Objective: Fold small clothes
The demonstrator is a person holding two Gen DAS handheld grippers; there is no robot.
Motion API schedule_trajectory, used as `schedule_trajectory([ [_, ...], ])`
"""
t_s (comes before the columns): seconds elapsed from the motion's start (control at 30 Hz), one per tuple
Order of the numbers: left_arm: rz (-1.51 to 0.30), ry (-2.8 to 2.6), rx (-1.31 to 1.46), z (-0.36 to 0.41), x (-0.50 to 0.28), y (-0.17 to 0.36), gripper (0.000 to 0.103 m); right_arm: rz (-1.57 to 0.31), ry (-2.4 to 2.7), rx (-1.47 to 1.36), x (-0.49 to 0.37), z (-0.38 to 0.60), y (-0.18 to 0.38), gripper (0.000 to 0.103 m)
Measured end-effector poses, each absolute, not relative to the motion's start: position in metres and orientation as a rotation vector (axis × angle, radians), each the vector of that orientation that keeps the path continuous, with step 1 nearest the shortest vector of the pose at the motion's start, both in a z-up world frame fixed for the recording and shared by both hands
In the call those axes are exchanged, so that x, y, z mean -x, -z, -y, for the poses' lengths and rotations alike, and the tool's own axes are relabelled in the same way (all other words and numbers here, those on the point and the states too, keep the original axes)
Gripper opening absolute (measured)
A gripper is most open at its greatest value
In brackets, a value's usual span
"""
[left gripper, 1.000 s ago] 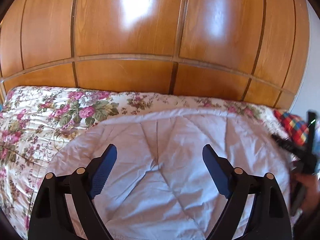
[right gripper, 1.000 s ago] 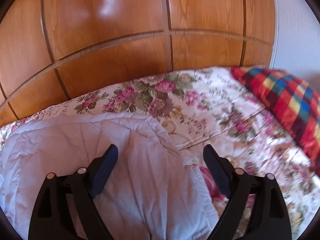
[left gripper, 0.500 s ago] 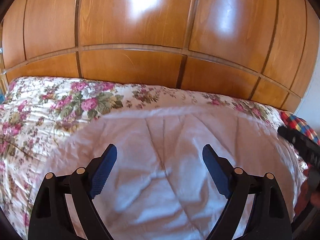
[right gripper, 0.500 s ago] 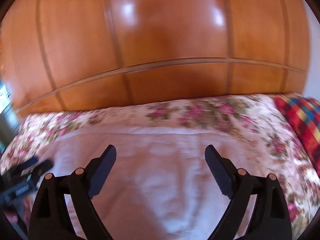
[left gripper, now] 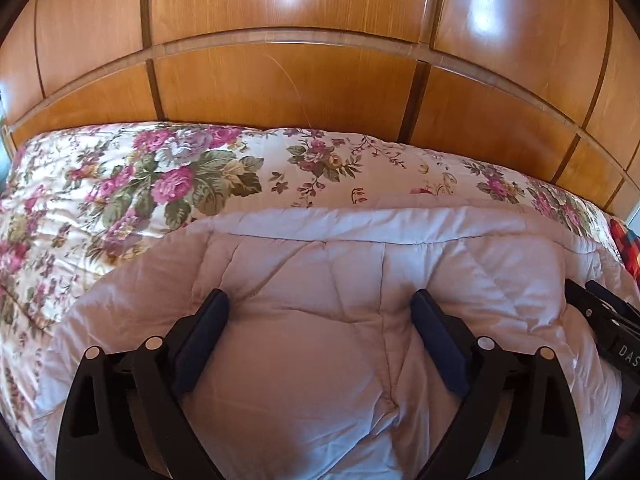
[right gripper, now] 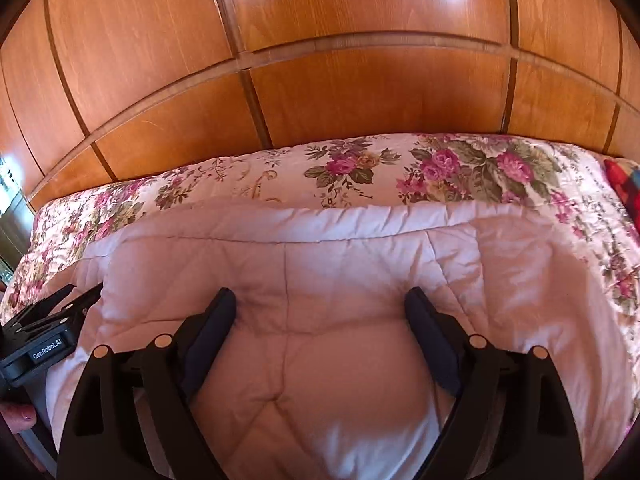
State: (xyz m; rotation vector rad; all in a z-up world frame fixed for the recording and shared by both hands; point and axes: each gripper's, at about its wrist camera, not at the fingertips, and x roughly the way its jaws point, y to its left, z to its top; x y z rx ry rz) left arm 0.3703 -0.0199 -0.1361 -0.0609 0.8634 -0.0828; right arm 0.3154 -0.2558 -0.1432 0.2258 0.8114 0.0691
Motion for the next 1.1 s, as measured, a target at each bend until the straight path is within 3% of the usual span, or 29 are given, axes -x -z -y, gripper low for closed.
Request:
schedule_trajectory([
  [0.37, -0.829, 0.087, 0.019, 0.023, -0.367, 0.151, 0.094, -0.793, -0.057, -0.21, -0.321, 0.255, 0.154, 0.089],
  [0.67, -0.764, 0.097, 0.117, -0.011, -0.29, 0.113, 0.094, -0.683, -0.048, -0.293, -0.231, 0.278, 0.11, 0.093],
  [1.1, -0.754, 0.044, 0.049, -0.021, -0.278, 0.146, 0.098, -0.742, 0.046, -0.247, -0.231, 0.302, 0.151, 0.098],
])
